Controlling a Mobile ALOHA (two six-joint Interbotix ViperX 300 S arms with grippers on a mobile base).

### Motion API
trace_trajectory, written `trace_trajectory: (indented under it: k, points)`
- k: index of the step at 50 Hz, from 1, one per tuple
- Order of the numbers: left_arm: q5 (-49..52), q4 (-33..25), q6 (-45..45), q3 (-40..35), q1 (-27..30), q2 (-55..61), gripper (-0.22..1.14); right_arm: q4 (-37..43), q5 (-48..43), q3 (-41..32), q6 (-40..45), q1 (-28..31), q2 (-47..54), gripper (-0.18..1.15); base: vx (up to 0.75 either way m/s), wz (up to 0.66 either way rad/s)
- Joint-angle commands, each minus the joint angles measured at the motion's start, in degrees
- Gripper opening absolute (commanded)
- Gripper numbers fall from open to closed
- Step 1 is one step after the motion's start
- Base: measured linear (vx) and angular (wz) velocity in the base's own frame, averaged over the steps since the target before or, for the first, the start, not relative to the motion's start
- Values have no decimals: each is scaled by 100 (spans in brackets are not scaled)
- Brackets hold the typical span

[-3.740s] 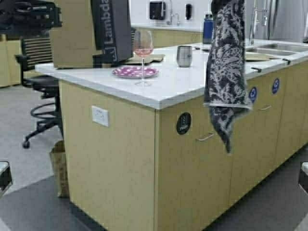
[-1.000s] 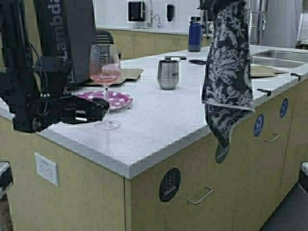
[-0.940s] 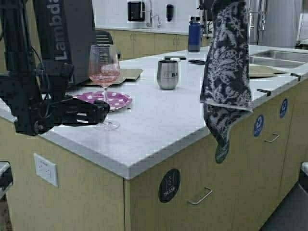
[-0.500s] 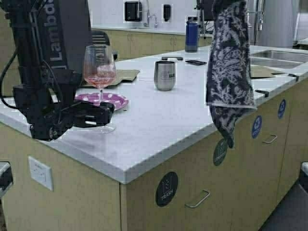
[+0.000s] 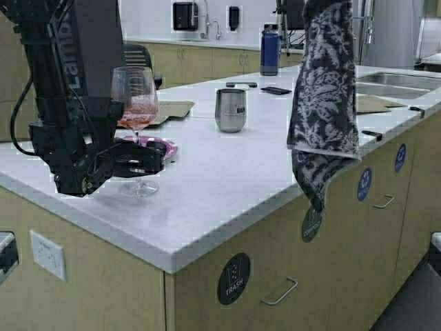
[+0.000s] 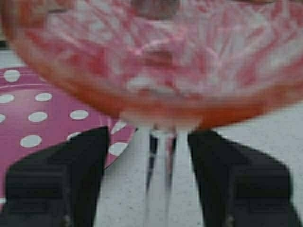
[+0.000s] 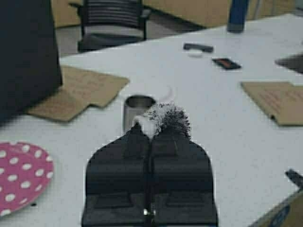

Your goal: Get the cloth and wipe up the spill under the wine glass

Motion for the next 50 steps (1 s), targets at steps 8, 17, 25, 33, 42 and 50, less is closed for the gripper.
trace_trajectory:
  k: [8,17,25,33,42,50]
  points:
    - [-132,9,-9,202,-18,-334,26,0,-88,-70,18,26,79,6,5,-3]
    - [-202,35,0,431,-53,-642,21,18,-141,-132,35,123,211,6,3,1]
    - [-149,70,-62,826,-79,-1266,21,18,9,-896,255,123,598,6,2,0]
    - [237,70,-141,1327,-79,-2118,20,9,448,-1995,439,123,1310,6,1,0]
    - [809,70,-246,1784,-79,-3173,20,9,677,-3041,606,211,2232,6,1,0]
    - [1626,70,-483,2039,-79,-4157,20,0,677,-3437,782,457,2830,6,0,0]
